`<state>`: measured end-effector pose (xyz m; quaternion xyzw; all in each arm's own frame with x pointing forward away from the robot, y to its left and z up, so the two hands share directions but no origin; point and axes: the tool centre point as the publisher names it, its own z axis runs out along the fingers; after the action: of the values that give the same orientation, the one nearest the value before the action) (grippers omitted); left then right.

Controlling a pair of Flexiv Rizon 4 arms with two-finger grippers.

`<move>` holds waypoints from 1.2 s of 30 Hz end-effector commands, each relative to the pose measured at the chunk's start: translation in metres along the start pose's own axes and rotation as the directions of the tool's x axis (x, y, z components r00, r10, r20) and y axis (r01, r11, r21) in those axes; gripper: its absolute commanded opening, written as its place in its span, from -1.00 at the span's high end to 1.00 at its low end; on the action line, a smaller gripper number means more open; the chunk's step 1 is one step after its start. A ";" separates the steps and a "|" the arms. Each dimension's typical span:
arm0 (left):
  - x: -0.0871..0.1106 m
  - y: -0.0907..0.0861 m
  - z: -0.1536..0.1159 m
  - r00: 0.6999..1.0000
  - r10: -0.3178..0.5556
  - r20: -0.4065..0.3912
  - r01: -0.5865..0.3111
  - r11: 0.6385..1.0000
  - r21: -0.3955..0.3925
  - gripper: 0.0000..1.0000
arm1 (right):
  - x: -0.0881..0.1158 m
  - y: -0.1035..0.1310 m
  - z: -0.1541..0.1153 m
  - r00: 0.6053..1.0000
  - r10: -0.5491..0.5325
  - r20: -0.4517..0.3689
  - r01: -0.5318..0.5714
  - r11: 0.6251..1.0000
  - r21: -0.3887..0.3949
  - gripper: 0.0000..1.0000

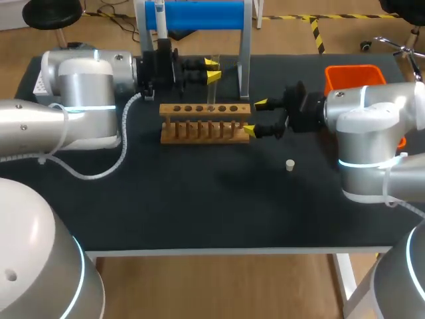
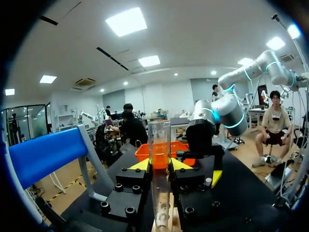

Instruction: Invert the test tube, pick up the pipette, mount the tip to pipette, aspirate from beaker and dispense into the tube, eject the tip, return the pipette, and cap with the stopper.

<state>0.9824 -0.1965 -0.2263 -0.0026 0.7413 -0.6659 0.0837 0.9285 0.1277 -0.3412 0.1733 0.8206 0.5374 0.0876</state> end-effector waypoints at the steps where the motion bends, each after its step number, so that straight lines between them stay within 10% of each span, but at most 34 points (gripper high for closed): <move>1: -0.002 -0.003 -0.002 1.000 -0.004 -0.015 0.003 0.999 -0.046 1.00 | 0.000 0.000 -0.001 1.000 0.000 0.000 0.000 1.000 -0.001 -1.00; 36: 0.004 0.029 0.000 0.999 -0.009 0.031 0.010 1.000 -0.020 1.00 | 0.000 0.000 -0.001 1.000 0.000 0.000 0.000 1.000 -0.001 -1.00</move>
<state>0.9812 -0.1937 -0.2533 -0.0167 0.7482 -0.6571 0.0903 0.9285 0.1277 -0.3412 0.1734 0.8206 0.5374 0.0877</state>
